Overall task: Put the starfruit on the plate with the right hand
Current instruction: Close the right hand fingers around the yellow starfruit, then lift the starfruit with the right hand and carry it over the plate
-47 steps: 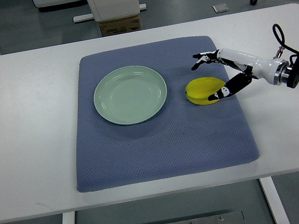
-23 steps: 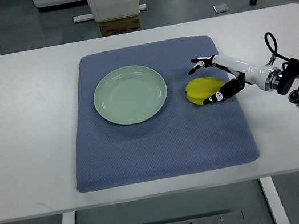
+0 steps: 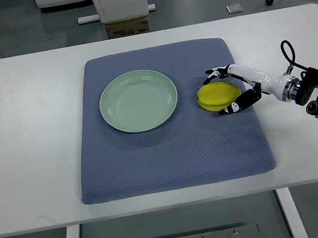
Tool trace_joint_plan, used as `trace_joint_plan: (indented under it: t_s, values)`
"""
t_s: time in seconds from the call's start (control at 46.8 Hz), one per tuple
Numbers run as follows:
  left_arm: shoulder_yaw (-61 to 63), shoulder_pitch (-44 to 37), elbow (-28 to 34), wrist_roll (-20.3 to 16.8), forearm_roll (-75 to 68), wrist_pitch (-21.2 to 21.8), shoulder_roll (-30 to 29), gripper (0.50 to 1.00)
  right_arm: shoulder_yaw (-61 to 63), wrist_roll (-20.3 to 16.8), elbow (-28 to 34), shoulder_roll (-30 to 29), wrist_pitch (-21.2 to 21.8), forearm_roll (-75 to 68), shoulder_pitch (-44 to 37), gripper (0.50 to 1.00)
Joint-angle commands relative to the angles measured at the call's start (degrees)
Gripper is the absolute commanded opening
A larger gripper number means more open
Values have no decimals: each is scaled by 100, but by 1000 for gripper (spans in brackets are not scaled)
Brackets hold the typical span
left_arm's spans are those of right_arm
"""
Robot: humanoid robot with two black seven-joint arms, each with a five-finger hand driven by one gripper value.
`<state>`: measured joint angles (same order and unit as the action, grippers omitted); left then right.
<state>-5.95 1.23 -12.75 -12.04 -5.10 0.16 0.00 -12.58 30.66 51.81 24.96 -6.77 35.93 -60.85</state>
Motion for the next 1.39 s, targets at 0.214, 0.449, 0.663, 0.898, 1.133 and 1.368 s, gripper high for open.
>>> trace_joint_plan:
  t_s: [0.214, 0.449, 0.663, 0.898, 1.133, 1.368]
  values:
    - [-3, 0, 0, 0, 0, 2, 0, 1000, -157, -16, -4, -8, 1, -25, -32, 642]
    - [-3, 0, 0, 0, 0, 2, 0, 1000, -122, 1, -22, -105, 9, -226, -103, 500]
    - [-3, 0, 0, 0, 0, 2, 0, 1000, -95, 28, -4, -105, 9, -341, -155, 500]
    - [-3, 0, 0, 0, 0, 2, 0, 1000, -25, 71, -22, 26, 71, -490, -287, 500]
    - [-3, 0, 0, 0, 0, 2, 0, 1000, 300, 133, 4, 694, 791, -587, -902, 500]
    - [-3, 0, 0, 0, 0, 2, 0, 1000, 625, 72, -13, 809, 1178, -587, -1166, 500]
